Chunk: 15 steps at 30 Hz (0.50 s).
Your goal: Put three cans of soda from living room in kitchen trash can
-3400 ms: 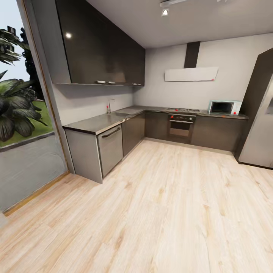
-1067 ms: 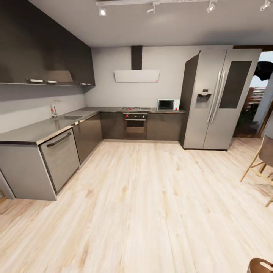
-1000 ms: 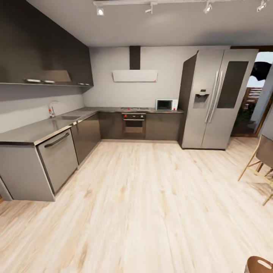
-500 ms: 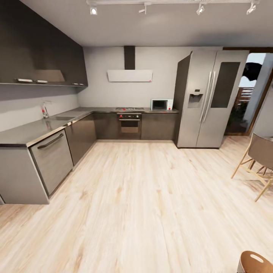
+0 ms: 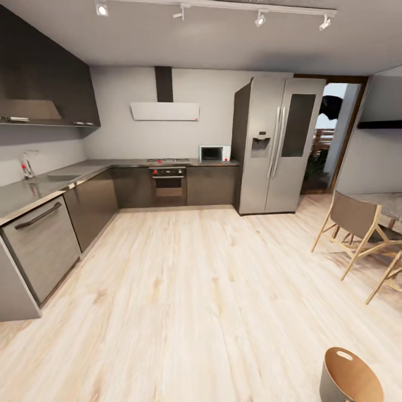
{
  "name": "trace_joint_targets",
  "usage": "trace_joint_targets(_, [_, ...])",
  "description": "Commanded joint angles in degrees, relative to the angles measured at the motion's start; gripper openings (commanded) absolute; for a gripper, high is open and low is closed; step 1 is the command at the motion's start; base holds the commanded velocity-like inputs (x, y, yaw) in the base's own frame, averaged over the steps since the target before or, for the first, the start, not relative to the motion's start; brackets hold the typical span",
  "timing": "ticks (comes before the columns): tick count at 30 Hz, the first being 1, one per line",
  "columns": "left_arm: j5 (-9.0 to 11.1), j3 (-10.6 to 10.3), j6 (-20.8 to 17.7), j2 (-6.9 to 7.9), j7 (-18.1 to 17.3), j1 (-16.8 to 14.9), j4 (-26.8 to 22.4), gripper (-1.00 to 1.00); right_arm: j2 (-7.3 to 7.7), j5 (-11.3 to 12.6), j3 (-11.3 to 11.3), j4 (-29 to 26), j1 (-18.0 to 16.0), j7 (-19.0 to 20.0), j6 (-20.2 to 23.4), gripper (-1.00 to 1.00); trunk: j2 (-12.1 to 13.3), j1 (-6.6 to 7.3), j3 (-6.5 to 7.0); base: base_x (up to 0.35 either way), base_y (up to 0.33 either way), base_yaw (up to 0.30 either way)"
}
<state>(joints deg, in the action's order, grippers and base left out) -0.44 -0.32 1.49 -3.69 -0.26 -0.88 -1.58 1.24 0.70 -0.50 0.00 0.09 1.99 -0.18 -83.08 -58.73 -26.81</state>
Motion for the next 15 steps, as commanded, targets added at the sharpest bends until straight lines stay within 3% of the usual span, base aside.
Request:
trace_joint_targets(1, [0.0, 0.0, 0.0, 0.0, 0.0, 0.0, 0.0, 1.0, 0.02, 0.0, 0.0, 0.0, 0.0, 0.0, 0.0, 1.0, 0.0, 0.0, 0.0, 0.0, 0.0, -0.284])
trace_joint_targets(15, [0.0, 0.0, 0.1, 0.0, 0.0, 0.0, 0.0, 1.0, 0.08, 0.0, 0.0, 0.0, 0.0, 0.1, 0.0, 1.0, 0.0, 0.0, 0.0, 0.0, 0.0, -0.285])
